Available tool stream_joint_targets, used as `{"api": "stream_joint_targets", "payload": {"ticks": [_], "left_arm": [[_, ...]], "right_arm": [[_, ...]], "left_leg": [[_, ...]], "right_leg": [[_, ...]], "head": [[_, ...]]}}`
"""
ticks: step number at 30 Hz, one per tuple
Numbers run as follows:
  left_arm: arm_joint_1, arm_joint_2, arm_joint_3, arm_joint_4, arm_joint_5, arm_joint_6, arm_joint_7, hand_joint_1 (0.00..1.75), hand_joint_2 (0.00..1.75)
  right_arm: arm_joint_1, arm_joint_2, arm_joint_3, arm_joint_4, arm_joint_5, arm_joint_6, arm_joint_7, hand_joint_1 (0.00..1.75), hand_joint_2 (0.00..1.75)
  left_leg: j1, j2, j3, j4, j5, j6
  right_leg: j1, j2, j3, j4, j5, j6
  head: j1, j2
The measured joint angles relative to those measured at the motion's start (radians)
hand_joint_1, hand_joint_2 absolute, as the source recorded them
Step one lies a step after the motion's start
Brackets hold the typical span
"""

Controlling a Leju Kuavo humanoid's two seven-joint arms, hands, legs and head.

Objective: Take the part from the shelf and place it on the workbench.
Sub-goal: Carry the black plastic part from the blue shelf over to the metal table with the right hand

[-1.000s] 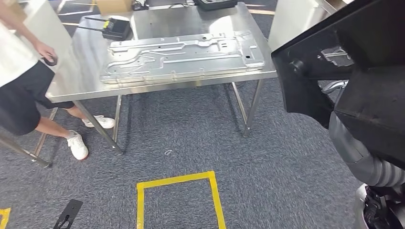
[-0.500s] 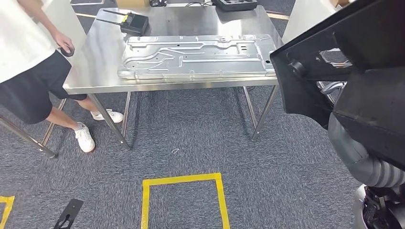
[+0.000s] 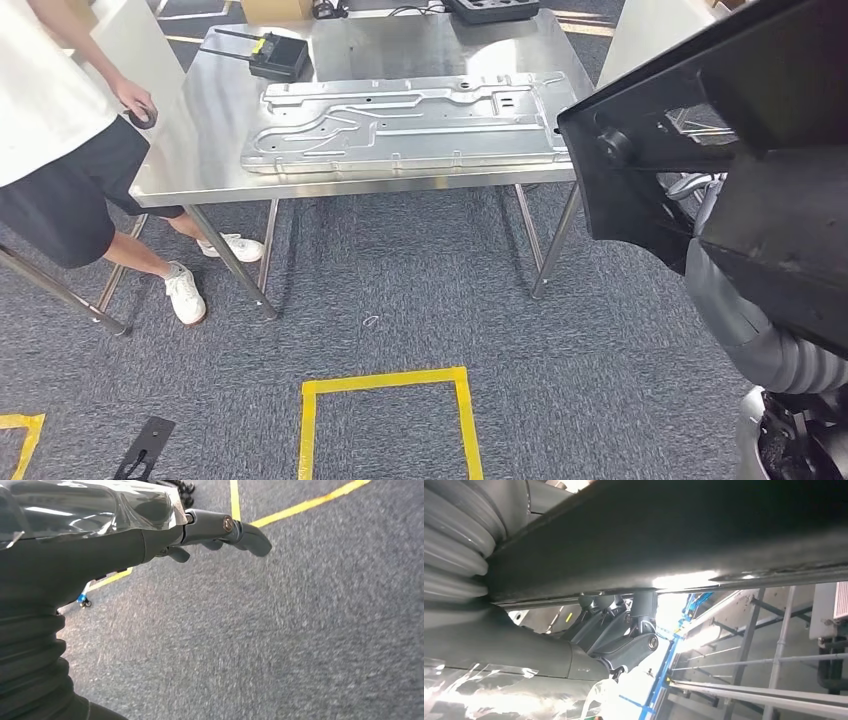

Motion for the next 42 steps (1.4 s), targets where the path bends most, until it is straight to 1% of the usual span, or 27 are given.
{"api": "stream_joint_targets", "payload": {"ticks": [1, 2, 3, 4, 6, 8, 9, 12, 14, 16, 17, 18, 19, 21, 23, 25, 28, 29, 31, 32, 33, 34, 35, 37, 38, 39, 42], "left_arm": [[0.000, 0.000, 0.000, 0.000, 0.000, 0.000, 0.000, 0.00, 1.75], [0.001, 0.000, 0.000, 0.000, 0.000, 0.000, 0.000, 0.00, 1.75], [0.002, 0.000, 0.000, 0.000, 0.000, 0.000, 0.000, 0.00, 1.75], [0.002, 0.000, 0.000, 0.000, 0.000, 0.000, 0.000, 0.00, 1.75], [0.002, 0.000, -0.001, 0.000, 0.000, 0.000, 0.000, 0.00, 1.75], [0.001, -0.001, -0.001, 0.000, 0.000, 0.000, 0.000, 0.00, 1.75], [0.001, -0.002, -0.001, 0.000, 0.000, -0.001, 0.000, 0.00, 1.75], [0.000, -0.003, 0.000, 0.000, 0.000, -0.001, 0.000, 0.00, 1.75], [0.000, -0.003, 0.000, 0.000, 0.000, -0.001, 0.000, 0.00, 1.75], [0.002, -0.004, 0.000, 0.000, 0.000, -0.001, 0.000, 0.00, 1.75], [0.003, -0.004, 0.000, 0.000, 0.000, -0.001, 0.000, 0.00, 1.75], [0.003, -0.004, 0.000, 0.000, 0.000, -0.001, 0.000, 0.00, 1.75], [0.003, -0.004, 0.000, 0.000, 0.000, -0.001, 0.000, 0.00, 1.75], [0.002, -0.005, 0.000, 0.000, 0.000, -0.001, 0.000, 0.00, 1.75], [0.002, -0.005, 0.000, 0.000, 0.000, -0.001, 0.000, 0.00, 1.75], [0.002, -0.005, 0.000, 0.000, -0.002, -0.001, 0.000, 0.00, 1.75], [0.001, -0.005, 0.000, 0.000, -0.003, -0.001, 0.000, 0.00, 1.75], [0.000, -0.005, 0.000, 0.000, -0.004, -0.001, 0.000, 0.00, 1.75], [0.000, -0.005, 0.000, 0.000, -0.004, -0.001, 0.000, 0.00, 1.75], [0.001, -0.005, 0.000, 0.000, -0.004, -0.001, 0.000, 0.00, 1.75], [0.002, -0.005, 0.000, 0.000, -0.004, -0.001, 0.000, 0.00, 1.75], [0.002, -0.005, 0.000, 0.000, -0.004, -0.001, 0.000, 0.00, 1.75], [0.002, -0.005, 0.000, 0.000, -0.004, -0.001, 0.000, 0.00, 1.75], [0.001, -0.005, 0.000, 0.000, -0.004, -0.001, 0.000, 0.00, 1.75], [0.001, -0.006, 0.000, 0.000, -0.004, -0.001, 0.000, 0.00, 1.75], [0.001, -0.006, 0.000, 0.000, -0.004, -0.001, 0.000, 0.00, 1.75], [0.001, -0.007, 0.000, 0.000, -0.004, -0.001, 0.000, 0.00, 1.75]], "right_arm": [[0.001, 0.000, 0.000, 0.000, 0.000, 0.000, 0.000, 1.75, 1.75], [0.002, 0.000, 0.000, 0.000, -0.001, 0.000, 0.000, 1.75, 1.75], [0.002, 0.000, 0.000, 0.000, -0.001, 0.000, 0.000, 1.75, 1.75], [0.002, 0.000, 0.000, 0.000, -0.001, 0.000, 0.000, 1.75, 1.75], [0.001, 0.001, 0.000, 0.000, -0.001, 0.000, 0.000, 1.75, 1.75], [-0.001, 0.001, 0.000, 0.000, -0.001, 0.000, 0.000, 1.75, 1.75], [-0.002, 0.001, 0.000, 0.000, 0.000, 0.001, 0.000, 1.75, 1.75], [-0.003, 0.000, 0.000, 0.000, 0.006, 0.001, 0.000, 1.75, 1.75], [-0.005, -0.001, 0.000, 0.000, 0.012, 0.001, 0.000, 1.75, 1.75], [-0.005, -0.002, 0.000, 0.000, 0.014, 0.001, 0.000, 1.75, 1.75], [-0.004, -0.002, 0.000, 0.000, 0.014, 0.001, 0.000, 1.75, 1.75], [-0.004, -0.002, 0.000, 0.001, 0.015, 0.001, 0.001, 1.75, 1.75], [-0.004, -0.002, 0.000, 0.001, 0.015, 0.001, 0.001, 1.75, 1.75], [-0.005, -0.002, 0.000, 0.000, 0.016, 0.001, 0.001, 1.75, 1.75], [-0.009, -0.002, 0.000, 0.000, 0.017, 0.001, 0.000, 1.75, 1.75], [-0.011, -0.002, 0.000, 0.000, 0.019, 0.001, 0.001, 1.75, 1.75], [-0.013, -0.002, 0.000, 0.000, 0.020, 0.001, 0.001, 1.75, 1.75], [-0.014, -0.002, 0.000, 0.000, 0.020, 0.001, 0.001, 1.75, 1.75], [-0.015, -0.002, 0.000, 0.000, 0.020, 0.001, 0.001, 1.75, 1.75], [-0.014, -0.002, 0.000, 0.000, 0.021, 0.001, 0.001, 1.75, 1.75], [-0.014, -0.001, 0.000, 0.000, 0.021, 0.001, 0.001, 1.75, 1.75], [-0.014, -0.001, 0.000, 0.000, 0.021, 0.001, 0.002, 1.75, 1.75], [-0.014, -0.001, 0.000, 0.000, 0.021, 0.001, 0.002, 1.75, 1.75], [-0.016, -0.001, 0.000, 0.000, 0.021, 0.001, 0.002, 1.75, 1.75], [-0.018, -0.001, 0.000, 0.000, 0.021, 0.001, 0.003, 1.75, 1.75], [-0.020, -0.001, 0.000, 0.000, 0.021, 0.002, 0.003, 1.75, 1.75], [-0.023, -0.001, 0.000, 0.000, 0.022, 0.002, 0.004, 1.75, 1.75]], "left_leg": [[0.002, 0.001, -0.037, 0.074, -0.028, -0.004], [0.003, 0.001, -0.066, 0.126, -0.041, -0.007], [0.004, 0.002, -0.077, 0.140, -0.034, -0.009], [0.006, 0.002, -0.066, 0.110, -0.009, -0.010], [0.009, 0.003, -0.002, -0.035, 0.063, -0.012], [0.008, 0.002, 0.045, -0.143, 0.102, -0.005], [0.005, 0.000, 0.052, -0.161, 0.104, 0.002], [0.002, 0.000, 0.058, -0.165, 0.107, 0.027], [0.004, 0.002, 0.065, -0.168, 0.109, 0.040], [0.001, 0.003, 0.068, -0.168, 0.106, 0.047], [-0.001, 0.004, 0.069, -0.168, 0.104, 0.049], [-0.003, 0.004, 0.070, -0.168, 0.103, 0.051], [-0.004, 0.004, 0.073, -0.168, 0.101, 0.052], [-0.006, 0.004, 0.080, -0.168, 0.096, 0.051], [-0.011, 0.003, 0.085, -0.166, 0.089, 0.045], [-0.014, 0.003, 0.085, -0.167, 0.085, 0.035], [-0.009, 0.006, 0.077, -0.147, 0.065, 0.018], [-0.007, 0.006, 0.057, -0.105, 0.043, 0.012], [-0.004, 0.007, -0.014, 0.032, -0.016, 0.003], [-0.002, 0.007, -0.050, 0.098, -0.036, 0.000], [0.000, 0.007, -0.072, 0.134, -0.039, -0.003], [0.002, 0.007, -0.076, 0.130, -0.022, -0.006], [0.004, 0.008, -0.057, 0.082, 0.011, -0.007], [0.006, 0.008, 0.009, -0.066, 0.083, -0.008], [0.006, 0.007, 0.035, -0.123, 0.103, -0.003], [0.004, 0.007, 0.049, -0.153, 0.109, 0.003], [0.001, 0.006, 0.060, -0.165, 0.102, 0.028]], "right_leg": [[0.000, 0.003, 0.000, 0.000, -0.001, -0.001], [0.000, 0.007, 0.000, 0.000, -0.001, -0.001], [-0.001, 0.010, 0.001, 0.001, -0.003, -0.001], [-0.001, 0.013, 0.003, 0.001, -0.004, 0.001], [-0.003, 0.018, 0.010, 0.001, -0.009, 0.007], [0.000, 0.023, 0.014, 0.002, -0.013, 0.017], [0.002, 0.025, 0.014, 0.001, -0.014, 0.023], [-0.001, 0.022, 0.014, 0.003, -0.021, 0.038], [-0.002, 0.008, -0.018, 0.079, -0.065, 0.044], [-0.001, 0.000, -0.089, 0.226, -0.127, 0.046], [-0.001, -0.001, -0.122, 0.285, -0.143, 0.046], [0.000, -0.001, -0.139, 0.310, -0.141, 0.044], [0.000, -0.001, -0.135, 0.291, -0.119, 0.041], [0.003, -0.002, -0.076, 0.157, -0.044, 0.030], [0.009, -0.005, -0.019, 0.036, -0.001, 0.022], [0.015, -0.005, -0.006, 0.005, -0.001, 0.018], [0.010, -0.004, -0.002, -0.003, 0.001, 0.007], [0.007, -0.004, 0.001, -0.006, 0.001, 0.002], [0.006, -0.004, 0.003, -0.006, -0.003, -0.004], [0.006, -0.004, 0.004, -0.006, -0.005, -0.005], [0.006, -0.004, 0.006, -0.006, -0.007, -0.005], [0.006, -0.003, 0.010, -0.006, -0.010, -0.003], [0.005, -0.003, 0.015, -0.005, -0.014, 0.000], [0.005, -0.002, 0.027, -0.004, -0.024, 0.009], [0.007, 0.000, 0.030, -0.004, -0.028, 0.015], [0.009, 0.001, 0.032, -0.005, -0.030, 0.020], [0.008, 0.002, 0.035, 0.002, -0.032, 0.033]], "head": [[0.000, 0.000], [-0.001, 0.000], [-0.001, 0.000], [-0.001, 0.000], [-0.001, 0.000], [-0.001, 0.000], [0.000, 0.000], [0.001, 0.000], [0.002, 0.000], [0.003, 0.000], [0.003, 0.000], [0.003, 0.000], [0.003, 0.000], [0.004, 0.000], [0.004, 0.000], [0.003, 0.000], [0.002, 0.000], [0.001, 0.000], [-0.001, 0.000], [-0.001, 0.000], [-0.001, 0.000], [-0.001, 0.000], [-0.001, 0.000], [-0.001, 0.000], [-0.001, 0.000], [0.000, 0.000], [0.001, 0.000]]}}
